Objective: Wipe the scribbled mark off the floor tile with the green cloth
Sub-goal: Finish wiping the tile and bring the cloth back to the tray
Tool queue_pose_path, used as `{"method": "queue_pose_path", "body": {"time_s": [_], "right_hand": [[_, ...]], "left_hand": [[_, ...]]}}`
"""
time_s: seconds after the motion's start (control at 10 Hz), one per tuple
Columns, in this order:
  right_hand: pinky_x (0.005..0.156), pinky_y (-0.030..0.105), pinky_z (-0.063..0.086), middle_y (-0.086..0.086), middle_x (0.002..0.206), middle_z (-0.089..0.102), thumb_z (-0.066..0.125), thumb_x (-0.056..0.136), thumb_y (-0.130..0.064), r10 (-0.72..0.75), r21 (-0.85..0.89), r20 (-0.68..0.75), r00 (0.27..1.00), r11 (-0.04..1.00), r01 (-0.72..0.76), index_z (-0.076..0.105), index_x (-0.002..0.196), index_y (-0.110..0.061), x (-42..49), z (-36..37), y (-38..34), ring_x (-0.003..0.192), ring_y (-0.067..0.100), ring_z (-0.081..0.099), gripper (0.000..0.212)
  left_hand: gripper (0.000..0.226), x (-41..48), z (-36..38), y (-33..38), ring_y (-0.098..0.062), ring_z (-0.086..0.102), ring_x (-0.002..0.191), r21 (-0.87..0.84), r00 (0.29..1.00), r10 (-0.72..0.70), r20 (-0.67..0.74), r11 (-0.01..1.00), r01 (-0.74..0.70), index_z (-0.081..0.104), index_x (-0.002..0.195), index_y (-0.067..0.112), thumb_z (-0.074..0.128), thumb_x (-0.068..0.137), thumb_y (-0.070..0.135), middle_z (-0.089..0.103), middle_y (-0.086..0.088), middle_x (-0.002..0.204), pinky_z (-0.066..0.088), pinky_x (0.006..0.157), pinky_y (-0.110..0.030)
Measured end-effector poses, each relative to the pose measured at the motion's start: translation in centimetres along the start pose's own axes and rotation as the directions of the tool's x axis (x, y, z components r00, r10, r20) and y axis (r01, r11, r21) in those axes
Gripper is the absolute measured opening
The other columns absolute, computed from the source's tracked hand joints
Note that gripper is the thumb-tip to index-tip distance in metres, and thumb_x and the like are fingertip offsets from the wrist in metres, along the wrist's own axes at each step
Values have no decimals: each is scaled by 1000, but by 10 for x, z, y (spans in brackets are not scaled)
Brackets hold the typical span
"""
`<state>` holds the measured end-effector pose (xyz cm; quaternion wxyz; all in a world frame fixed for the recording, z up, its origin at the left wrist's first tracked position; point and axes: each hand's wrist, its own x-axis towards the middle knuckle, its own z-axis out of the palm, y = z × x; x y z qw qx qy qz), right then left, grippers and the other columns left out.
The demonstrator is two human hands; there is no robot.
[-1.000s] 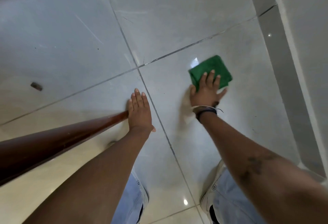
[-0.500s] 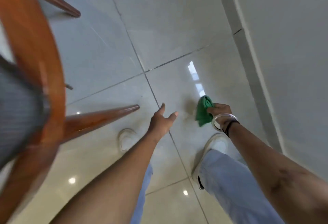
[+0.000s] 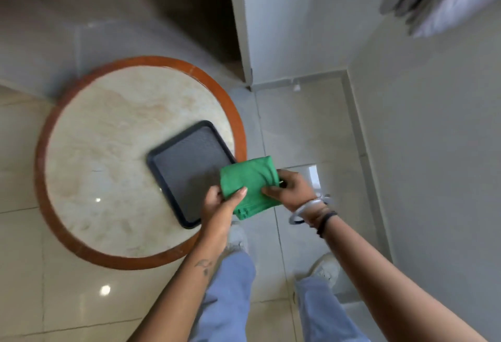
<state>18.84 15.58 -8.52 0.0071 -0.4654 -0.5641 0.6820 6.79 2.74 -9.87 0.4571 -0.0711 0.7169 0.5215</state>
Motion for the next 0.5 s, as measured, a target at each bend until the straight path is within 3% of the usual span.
{"method": "queue_pose_path", "body": {"time_s": [0.1, 0.2, 0.3, 0.4, 0.5], "right_hand": [[63, 18, 42, 4, 86, 67, 69, 82, -7, -63, -346, -55, 997, 937, 40, 69, 101, -6, 26, 46, -17, 81, 21, 62, 19], [75, 36, 53, 15, 104, 70, 65, 83, -13, -61, -570, -112, 992, 822, -14, 64, 105, -8, 58, 107, -19, 95, 34, 65, 23], [83, 41, 53, 17, 118, 65, 61, 84, -11, -42, -689, -102, 994, 724, -40, 59, 118, -9, 65, 131, -11, 108, 37, 62, 34], [87, 42, 51, 16, 128, 56, 55, 83, -5, -102, -783, -120, 988, 622, -31, 53, 127, -8, 58, 132, -27, 117, 37, 53, 44], [79, 35, 52, 14, 119, 59, 58, 84, -6, -242, -635, -202, 949, 770, 62, 61, 117, -7, 27, 110, -51, 102, 35, 60, 33]], "left_hand": [[31, 12, -32, 13, -32, 69, 89, 44, 990, 23, -138, 999, -17, 60, 109, -6, 73, 81, -4, 73, -21, 101, 58, 73, -37], [34, 42, -60, 13, -33, 71, 90, 218, 947, 59, -317, 976, 12, 62, 106, -2, 76, 75, -3, 73, -20, 102, 56, 75, -35], [39, 53, -71, 12, -34, 69, 95, 365, 929, 76, -361, 929, 65, 60, 105, 6, 78, 71, 1, 72, -16, 106, 54, 74, -34], [68, 51, -66, 26, -39, 61, 111, 572, 935, 57, -349, 804, 164, 49, 127, 5, 82, 68, 10, 62, -20, 125, 54, 85, -43], [84, 24, -61, 38, -42, 52, 123, 719, 938, 170, -301, 687, 106, 35, 142, 2, 80, 73, 20, 51, -24, 136, 50, 94, -48]]}}
